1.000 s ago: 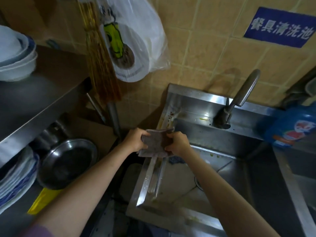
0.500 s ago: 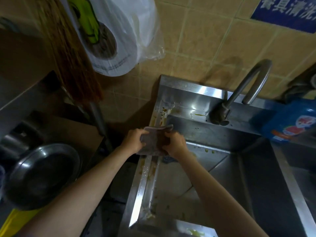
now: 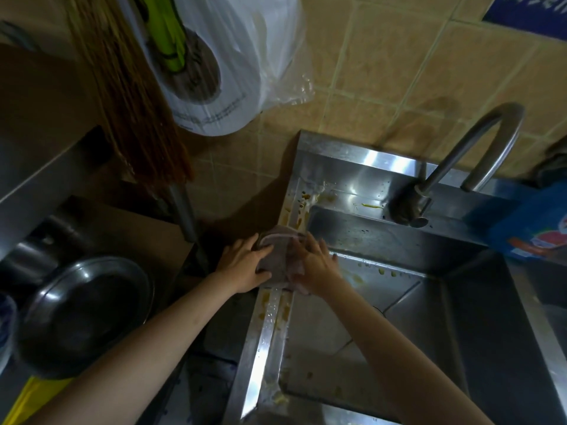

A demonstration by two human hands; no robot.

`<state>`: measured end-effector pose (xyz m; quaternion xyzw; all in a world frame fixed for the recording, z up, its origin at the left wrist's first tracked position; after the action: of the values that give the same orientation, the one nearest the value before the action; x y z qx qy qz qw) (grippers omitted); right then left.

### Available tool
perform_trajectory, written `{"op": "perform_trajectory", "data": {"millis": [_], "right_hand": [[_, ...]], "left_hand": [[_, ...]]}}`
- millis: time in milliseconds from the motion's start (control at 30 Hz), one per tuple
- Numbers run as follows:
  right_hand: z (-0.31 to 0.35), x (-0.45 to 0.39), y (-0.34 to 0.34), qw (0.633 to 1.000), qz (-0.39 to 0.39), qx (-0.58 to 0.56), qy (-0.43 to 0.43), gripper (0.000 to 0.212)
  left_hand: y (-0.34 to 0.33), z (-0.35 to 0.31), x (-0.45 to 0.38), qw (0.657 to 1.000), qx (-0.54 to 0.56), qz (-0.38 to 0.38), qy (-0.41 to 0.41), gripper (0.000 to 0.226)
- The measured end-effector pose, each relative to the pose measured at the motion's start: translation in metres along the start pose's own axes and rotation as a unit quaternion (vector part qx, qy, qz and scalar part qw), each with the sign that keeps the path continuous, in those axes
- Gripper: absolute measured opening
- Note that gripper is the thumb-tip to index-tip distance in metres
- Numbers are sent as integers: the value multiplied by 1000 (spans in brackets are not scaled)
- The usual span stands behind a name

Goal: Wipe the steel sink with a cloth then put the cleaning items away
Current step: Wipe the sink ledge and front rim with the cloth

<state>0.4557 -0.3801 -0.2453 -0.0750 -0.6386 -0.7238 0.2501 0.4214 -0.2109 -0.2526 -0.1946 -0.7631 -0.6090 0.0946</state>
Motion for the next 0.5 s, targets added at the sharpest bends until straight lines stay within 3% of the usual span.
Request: {"op": "perform_trajectory", "data": {"millis": [133,500], "right_hand": [[1,-6,-12,997,34,56,45,84],[-3,-36,-24,998,50,39,11,89]], "left_hand": [[-4,3,-1,1000,-18,22,6,69],[5,5,-23,999,-32,24,4,66]]}}
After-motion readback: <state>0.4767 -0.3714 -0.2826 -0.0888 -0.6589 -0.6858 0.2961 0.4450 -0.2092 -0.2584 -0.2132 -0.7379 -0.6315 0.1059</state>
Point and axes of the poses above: each hand's wrist, its own x-axis away from the middle knuckle, its own y-axis out of the back of the hand, z = x × y, the point moved 2 cm from there along -x, towards the middle knuckle, and after that the axes turned 6 degrees about -y, right-handed, at the moved point
